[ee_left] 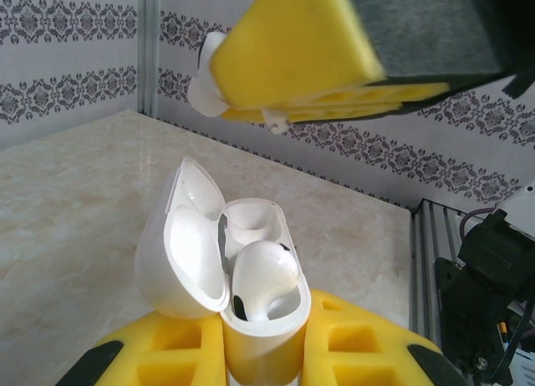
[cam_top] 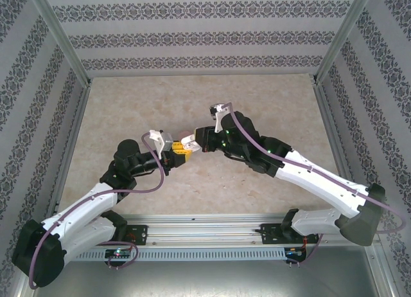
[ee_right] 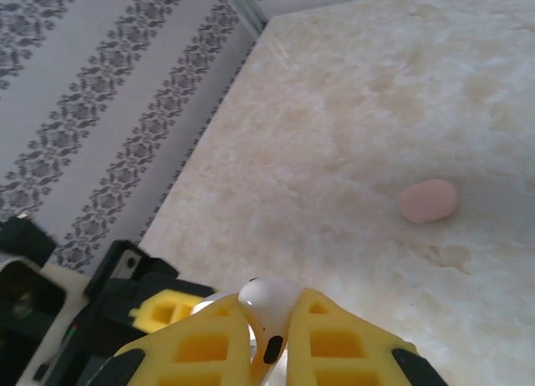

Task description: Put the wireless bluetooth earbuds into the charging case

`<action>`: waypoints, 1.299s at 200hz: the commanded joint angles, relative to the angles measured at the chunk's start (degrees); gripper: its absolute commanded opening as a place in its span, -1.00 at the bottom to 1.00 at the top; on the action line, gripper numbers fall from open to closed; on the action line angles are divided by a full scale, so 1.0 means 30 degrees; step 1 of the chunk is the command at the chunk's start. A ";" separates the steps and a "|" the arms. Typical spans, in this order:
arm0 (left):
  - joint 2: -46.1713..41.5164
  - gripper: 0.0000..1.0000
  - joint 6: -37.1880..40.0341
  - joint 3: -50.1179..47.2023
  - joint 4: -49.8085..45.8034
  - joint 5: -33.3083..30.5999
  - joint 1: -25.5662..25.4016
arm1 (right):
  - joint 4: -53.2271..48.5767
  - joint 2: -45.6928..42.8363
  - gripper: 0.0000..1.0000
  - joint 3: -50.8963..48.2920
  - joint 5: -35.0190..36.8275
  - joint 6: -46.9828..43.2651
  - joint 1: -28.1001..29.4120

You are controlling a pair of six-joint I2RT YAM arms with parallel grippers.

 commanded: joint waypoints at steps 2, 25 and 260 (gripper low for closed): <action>0.0053 -0.92 -0.0584 0.0604 0.1444 0.0639 -0.0170 | 0.1294 -0.0197 -0.78 -0.0330 -0.0809 -0.1038 0.0365; -0.0099 -0.92 -0.0986 0.0629 0.1626 0.0726 -0.0164 | 0.1431 0.0009 -0.78 -0.0220 -0.0996 -0.1915 0.0696; -0.0938 -0.92 -0.6497 0.1473 0.3677 0.3746 -0.0179 | 0.2257 -0.3060 -0.75 -0.1883 -0.2346 -0.6738 0.0669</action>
